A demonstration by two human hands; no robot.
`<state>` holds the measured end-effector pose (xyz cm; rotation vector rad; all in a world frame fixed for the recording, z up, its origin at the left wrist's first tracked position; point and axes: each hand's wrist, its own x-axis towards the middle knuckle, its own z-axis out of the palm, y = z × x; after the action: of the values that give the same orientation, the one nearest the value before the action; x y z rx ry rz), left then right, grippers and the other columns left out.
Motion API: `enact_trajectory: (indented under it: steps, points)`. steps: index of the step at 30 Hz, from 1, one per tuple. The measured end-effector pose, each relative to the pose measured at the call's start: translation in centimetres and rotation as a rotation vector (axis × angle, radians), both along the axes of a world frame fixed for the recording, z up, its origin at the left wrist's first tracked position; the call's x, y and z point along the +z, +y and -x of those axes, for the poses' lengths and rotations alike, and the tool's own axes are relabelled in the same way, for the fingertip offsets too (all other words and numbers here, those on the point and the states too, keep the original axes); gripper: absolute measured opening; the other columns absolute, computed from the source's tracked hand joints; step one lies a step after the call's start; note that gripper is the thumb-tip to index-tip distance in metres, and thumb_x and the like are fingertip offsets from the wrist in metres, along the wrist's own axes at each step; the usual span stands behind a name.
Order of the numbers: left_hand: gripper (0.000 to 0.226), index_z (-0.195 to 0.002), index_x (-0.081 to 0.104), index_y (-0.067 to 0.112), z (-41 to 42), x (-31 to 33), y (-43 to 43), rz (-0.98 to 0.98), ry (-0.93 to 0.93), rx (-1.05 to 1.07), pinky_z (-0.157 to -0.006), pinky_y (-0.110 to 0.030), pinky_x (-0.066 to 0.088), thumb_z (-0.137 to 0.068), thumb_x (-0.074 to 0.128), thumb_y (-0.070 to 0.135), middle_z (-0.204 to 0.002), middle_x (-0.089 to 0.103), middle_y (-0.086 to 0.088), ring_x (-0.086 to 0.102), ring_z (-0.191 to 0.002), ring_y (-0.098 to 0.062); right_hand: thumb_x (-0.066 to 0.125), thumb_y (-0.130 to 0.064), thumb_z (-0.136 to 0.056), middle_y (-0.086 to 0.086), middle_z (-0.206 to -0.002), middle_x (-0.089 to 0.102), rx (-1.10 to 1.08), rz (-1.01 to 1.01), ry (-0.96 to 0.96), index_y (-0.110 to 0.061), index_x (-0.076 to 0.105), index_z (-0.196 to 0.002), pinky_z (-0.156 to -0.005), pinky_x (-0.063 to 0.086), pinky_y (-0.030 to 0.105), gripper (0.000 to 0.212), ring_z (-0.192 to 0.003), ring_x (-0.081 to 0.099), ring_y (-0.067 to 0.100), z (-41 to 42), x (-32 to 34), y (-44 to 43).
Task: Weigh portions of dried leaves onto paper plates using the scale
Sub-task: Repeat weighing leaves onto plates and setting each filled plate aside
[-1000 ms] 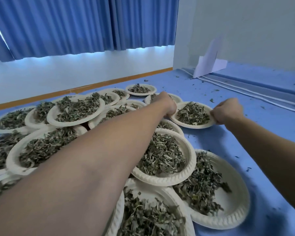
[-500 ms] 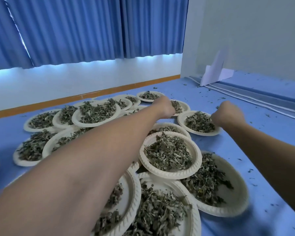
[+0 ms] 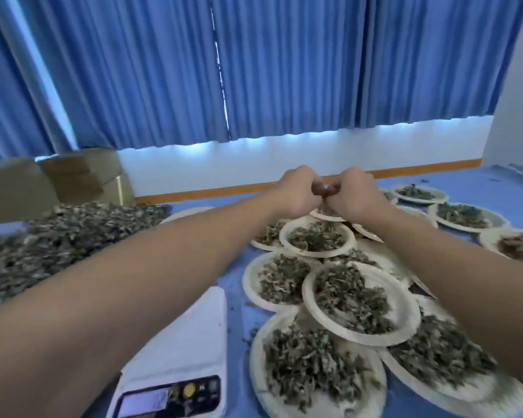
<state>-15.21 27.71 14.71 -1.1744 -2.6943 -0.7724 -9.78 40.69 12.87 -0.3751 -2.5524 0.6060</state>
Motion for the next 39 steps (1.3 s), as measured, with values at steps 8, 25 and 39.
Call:
enact_trajectory:
  steps: [8, 25, 39]
  points:
    - [0.013, -0.095, 0.078, 0.009, 2.3, -1.4, -19.5, 0.061, 0.062, 0.244, -0.081, -0.030, 0.051, -0.090, 0.066, 0.012, -0.092, 0.074, -0.003, 0.068, -0.093, -0.021, 0.062, -0.006, -0.089, 0.007, -0.090, 0.077, 0.442, -0.103, -0.010, -0.012, 0.082, -0.090, -0.068, 0.038, 0.023, 0.021, -0.083, 0.064, 0.020, 3.9, -0.5, -15.6]
    - [0.023, -0.107, 0.077, 0.022, 4.3, -6.3, -26.3, 0.200, 0.209, 0.012, -0.075, -0.042, 0.053, -0.101, 0.056, 0.027, -0.096, 0.077, 0.005, 0.065, -0.083, -0.017, 0.048, -0.020, -0.101, 0.014, -0.098, 0.064, 0.583, -0.861, -0.161, -0.011, 0.067, -0.091, -0.059, 0.030, 0.033, 0.023, -0.073, 0.054, 0.031, 6.6, -3.3, -18.9]
    - [0.028, -0.098, 0.073, 0.015, 4.5, -6.4, -26.5, 0.146, 0.318, -0.063, -0.068, -0.040, 0.048, -0.104, 0.052, 0.033, -0.086, 0.071, 0.000, 0.058, -0.074, -0.017, 0.051, 0.009, -0.084, 0.006, -0.111, 0.050, 0.599, -1.197, -0.064, -0.012, 0.052, -0.127, -0.061, 0.047, 0.038, 0.048, -0.085, 0.047, 0.024, 5.1, -4.2, -18.1]
